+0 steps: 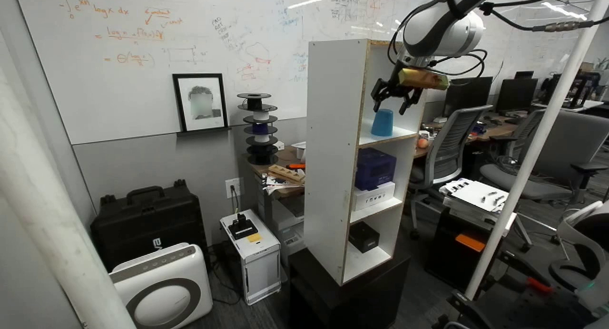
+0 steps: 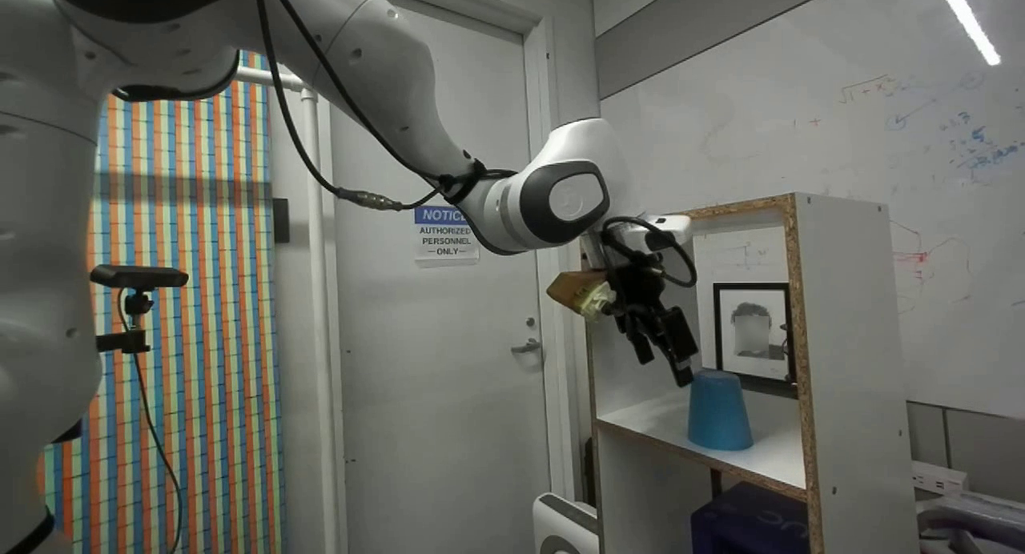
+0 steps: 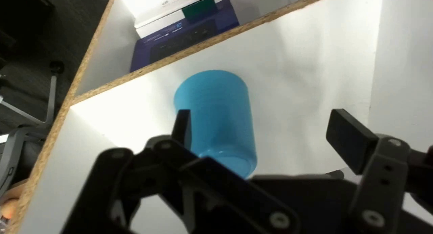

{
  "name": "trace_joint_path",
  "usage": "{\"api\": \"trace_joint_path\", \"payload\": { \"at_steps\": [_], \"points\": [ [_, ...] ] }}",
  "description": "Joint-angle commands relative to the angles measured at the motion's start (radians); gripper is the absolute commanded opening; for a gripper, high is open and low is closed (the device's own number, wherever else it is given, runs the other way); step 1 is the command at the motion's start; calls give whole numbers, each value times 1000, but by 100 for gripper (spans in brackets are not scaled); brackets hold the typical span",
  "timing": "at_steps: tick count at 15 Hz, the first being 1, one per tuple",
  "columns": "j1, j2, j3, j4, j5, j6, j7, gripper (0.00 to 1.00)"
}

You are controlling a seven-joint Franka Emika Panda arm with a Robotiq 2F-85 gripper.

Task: Move the blue cup to the top shelf

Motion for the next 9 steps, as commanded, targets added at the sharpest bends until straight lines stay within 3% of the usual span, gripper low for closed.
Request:
{"api": "trace_joint_path", "payload": {
  "at_steps": [1,4,9],
  "points": [
    [29,1,18,-27,111,20,-91,100],
    [49,-13,30,-79,139,38,-111,100],
    [63,-33,1,-172,-5,93,-29,100]
  ]
}}
